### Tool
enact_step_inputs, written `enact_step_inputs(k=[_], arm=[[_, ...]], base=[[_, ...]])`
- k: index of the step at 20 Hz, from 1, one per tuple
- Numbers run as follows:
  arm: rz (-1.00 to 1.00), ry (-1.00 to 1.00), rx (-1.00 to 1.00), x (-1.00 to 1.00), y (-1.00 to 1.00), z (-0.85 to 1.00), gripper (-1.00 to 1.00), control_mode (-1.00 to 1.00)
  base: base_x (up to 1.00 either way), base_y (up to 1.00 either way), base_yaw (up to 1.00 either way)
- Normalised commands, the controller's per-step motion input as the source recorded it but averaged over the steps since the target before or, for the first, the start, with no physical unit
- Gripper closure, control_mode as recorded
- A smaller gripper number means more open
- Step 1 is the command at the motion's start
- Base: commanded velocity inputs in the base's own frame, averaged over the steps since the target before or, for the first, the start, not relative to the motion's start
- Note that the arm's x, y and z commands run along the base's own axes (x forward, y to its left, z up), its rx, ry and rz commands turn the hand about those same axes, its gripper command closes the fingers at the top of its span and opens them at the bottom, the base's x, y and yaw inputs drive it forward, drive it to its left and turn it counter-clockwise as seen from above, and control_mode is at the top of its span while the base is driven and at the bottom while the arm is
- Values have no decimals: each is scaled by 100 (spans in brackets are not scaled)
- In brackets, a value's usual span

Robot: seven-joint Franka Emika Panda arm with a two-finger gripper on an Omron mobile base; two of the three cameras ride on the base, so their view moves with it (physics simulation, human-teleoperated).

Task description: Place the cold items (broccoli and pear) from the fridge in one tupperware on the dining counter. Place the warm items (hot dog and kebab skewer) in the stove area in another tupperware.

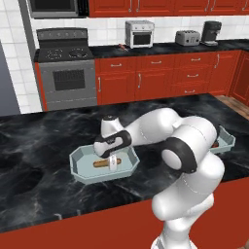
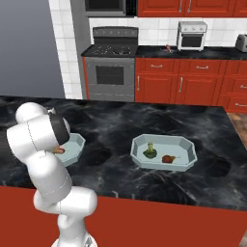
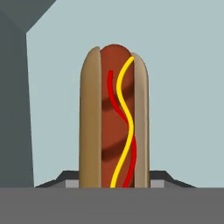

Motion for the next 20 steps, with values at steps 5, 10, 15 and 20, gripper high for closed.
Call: enact_step_inputs(k=[5,10,15,20], arm=[[1,0,0,32,10,-21,-100,-100],[3,-9,0,10,5,-14,-100,-100],[0,-17,0,-10,0,8,-100,-100],[-2,-8,0,-30,0,62,-100,-100]], base=[[0,0,0],[0,0,0],[0,0,0],[0,0,0]])
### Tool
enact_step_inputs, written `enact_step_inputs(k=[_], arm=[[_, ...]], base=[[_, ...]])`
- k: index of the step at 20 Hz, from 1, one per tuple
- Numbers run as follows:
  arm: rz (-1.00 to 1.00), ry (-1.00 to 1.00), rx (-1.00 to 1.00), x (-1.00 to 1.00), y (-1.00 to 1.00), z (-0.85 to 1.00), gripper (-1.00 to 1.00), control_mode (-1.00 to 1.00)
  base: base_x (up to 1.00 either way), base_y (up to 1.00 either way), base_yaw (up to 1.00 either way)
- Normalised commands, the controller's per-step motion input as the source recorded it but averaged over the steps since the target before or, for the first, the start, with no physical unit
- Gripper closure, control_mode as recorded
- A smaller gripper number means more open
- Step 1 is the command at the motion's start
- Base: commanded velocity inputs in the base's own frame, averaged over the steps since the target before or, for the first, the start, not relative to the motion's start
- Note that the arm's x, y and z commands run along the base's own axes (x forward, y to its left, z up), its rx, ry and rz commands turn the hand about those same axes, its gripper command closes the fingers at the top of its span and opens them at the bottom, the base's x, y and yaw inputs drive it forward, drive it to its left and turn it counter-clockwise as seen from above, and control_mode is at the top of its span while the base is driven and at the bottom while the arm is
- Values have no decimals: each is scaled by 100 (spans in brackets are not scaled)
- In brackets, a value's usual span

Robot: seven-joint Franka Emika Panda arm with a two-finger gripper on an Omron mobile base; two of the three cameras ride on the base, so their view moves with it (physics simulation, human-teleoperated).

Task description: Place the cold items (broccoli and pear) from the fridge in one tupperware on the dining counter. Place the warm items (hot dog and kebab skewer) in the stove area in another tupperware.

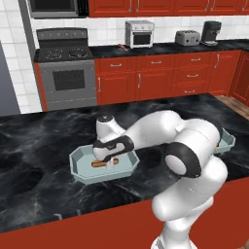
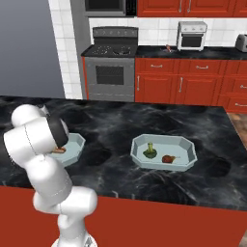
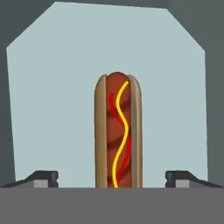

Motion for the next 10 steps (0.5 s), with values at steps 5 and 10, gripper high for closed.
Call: enact_step_inputs(k=[5,10], arm=[[-2,0,2,-35,-14,92,-100,-100],[-21,0,1,-47,-14,78,-100,-100]], base=[[0,0,0],[0,0,0]])
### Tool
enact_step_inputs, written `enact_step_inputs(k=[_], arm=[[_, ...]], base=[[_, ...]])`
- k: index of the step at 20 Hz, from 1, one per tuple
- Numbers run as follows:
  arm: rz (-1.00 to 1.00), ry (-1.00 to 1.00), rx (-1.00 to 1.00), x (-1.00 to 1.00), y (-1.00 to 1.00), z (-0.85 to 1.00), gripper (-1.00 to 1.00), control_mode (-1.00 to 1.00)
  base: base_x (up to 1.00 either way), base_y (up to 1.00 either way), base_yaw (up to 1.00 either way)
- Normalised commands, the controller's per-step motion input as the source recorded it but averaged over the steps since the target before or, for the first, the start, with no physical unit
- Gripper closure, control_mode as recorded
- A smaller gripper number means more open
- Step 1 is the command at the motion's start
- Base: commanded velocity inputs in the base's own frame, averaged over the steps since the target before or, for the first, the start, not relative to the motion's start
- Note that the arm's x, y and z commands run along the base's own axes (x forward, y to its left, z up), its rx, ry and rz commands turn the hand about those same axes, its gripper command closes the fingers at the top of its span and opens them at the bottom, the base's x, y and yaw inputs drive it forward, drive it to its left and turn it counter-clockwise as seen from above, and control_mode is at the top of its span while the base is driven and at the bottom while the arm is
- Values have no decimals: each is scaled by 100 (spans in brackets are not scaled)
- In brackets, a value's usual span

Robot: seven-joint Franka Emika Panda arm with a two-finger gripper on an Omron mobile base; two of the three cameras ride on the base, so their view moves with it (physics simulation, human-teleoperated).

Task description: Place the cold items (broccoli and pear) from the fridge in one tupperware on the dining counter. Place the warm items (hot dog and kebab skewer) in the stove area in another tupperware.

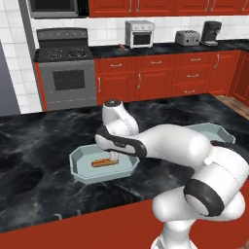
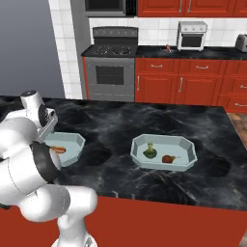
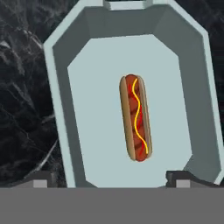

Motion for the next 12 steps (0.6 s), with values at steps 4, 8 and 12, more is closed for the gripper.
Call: enact_step_inputs(k=[4,8,12], arm=[[-63,0,7,-77,-30,46,-100,-100],[-69,0,21,-88,-51,44,-100,-100],[-55,0,26,-98,-66,49,-100,-100]], base=[[0,0,0],[0,0,0],[0,0,0]])
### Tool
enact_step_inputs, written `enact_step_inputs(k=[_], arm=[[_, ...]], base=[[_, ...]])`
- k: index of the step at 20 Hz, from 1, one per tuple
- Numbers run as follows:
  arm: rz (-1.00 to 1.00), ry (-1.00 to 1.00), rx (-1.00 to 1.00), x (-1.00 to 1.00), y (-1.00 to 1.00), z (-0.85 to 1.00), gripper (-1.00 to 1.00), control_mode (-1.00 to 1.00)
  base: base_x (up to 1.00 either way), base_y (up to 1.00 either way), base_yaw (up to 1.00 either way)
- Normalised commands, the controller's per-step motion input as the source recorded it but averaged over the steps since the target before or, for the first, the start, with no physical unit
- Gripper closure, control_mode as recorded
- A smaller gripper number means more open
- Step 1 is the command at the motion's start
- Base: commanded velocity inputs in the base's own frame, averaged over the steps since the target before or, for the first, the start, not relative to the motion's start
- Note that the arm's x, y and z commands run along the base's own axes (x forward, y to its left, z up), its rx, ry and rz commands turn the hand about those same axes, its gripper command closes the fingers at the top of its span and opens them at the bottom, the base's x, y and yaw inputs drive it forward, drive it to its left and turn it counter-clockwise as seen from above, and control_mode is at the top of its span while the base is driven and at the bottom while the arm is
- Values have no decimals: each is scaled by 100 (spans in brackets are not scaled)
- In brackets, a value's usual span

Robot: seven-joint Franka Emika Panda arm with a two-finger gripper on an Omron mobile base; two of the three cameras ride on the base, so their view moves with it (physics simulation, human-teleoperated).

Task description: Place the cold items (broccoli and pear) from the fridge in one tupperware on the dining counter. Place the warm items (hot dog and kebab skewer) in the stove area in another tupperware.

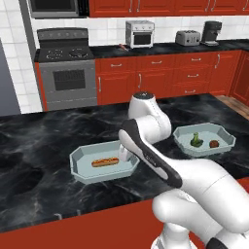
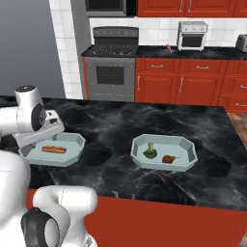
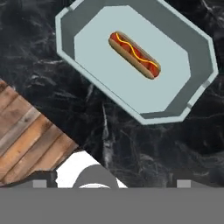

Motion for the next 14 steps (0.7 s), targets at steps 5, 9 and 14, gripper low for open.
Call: enact_step_inputs(k=[5,9,14], arm=[[-47,-6,21,-100,-60,43,-100,-100],[-43,-20,13,-100,-55,53,-100,-100],[-34,-17,7,-88,-45,66,-100,-100]], base=[[0,0,0],[0,0,0],[0,0,0]])
